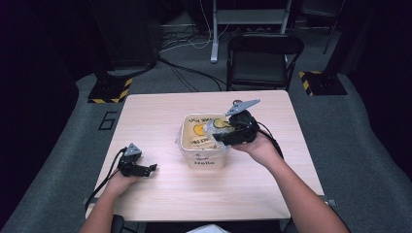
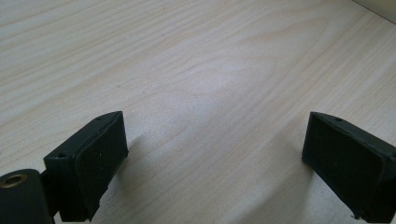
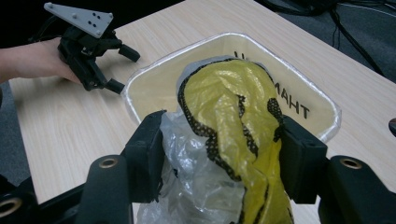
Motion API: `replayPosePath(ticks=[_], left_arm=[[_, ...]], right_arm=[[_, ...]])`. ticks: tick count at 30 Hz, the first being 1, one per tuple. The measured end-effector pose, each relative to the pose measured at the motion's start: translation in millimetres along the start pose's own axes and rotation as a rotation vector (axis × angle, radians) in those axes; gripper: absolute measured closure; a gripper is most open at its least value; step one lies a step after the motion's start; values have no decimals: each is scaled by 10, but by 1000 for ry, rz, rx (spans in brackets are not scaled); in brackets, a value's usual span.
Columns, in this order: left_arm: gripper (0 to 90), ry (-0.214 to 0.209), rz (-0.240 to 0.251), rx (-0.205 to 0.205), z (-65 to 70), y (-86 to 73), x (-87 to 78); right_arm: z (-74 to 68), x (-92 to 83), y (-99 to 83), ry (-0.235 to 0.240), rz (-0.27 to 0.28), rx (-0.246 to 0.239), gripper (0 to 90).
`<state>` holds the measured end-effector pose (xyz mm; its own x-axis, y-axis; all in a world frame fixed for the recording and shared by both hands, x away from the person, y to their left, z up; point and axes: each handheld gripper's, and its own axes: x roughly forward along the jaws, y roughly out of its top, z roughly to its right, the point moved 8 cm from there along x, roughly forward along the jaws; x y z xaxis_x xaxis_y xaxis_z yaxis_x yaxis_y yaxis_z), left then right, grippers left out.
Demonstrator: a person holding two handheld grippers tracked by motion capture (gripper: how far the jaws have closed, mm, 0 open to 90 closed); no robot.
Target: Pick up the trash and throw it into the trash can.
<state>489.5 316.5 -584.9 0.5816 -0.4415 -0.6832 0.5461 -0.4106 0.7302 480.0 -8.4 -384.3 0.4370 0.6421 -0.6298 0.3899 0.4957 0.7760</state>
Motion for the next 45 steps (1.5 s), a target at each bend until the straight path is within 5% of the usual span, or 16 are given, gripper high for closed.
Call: replayPosePath(ticks=[17,34,45], left_arm=[[63,1,1,2,-3,2,1],[63,1,1,2,-3,2,1],[63,1,1,2,-3,2,0]], right_arm=[[94,391,166,-29,19,-2,406],[175,715,129,-63,-25,15,396],[184,804,102,-124,-43,19,206]])
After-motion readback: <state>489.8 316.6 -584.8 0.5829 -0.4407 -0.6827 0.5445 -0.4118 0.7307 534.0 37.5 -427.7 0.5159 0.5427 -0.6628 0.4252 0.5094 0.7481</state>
